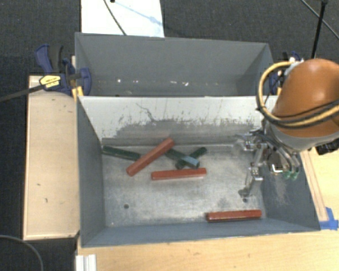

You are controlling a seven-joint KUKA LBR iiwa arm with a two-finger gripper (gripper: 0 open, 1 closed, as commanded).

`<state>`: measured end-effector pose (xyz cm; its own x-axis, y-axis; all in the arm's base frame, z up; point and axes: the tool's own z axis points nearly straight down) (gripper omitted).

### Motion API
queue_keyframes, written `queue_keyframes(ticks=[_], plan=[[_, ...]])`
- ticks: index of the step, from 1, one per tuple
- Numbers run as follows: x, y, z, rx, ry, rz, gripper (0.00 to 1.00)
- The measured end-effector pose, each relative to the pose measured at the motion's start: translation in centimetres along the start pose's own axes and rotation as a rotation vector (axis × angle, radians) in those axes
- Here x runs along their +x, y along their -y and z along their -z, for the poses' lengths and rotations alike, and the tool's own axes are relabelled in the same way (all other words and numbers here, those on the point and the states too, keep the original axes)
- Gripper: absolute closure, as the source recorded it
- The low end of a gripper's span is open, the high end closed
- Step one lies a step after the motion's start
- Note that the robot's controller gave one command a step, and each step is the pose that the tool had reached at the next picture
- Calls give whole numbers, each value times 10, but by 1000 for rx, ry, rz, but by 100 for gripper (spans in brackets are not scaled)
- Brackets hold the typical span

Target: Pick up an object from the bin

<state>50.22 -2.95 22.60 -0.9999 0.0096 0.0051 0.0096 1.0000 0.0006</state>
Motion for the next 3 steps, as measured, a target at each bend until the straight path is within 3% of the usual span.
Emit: queue_keyframes(ticks=[1,2,3], plan=[[-62,-74,-159,-2,4,6,0],[-57,-111,-124,-1,11,142,0],[-46,-109,-125,0,5,47,0]])
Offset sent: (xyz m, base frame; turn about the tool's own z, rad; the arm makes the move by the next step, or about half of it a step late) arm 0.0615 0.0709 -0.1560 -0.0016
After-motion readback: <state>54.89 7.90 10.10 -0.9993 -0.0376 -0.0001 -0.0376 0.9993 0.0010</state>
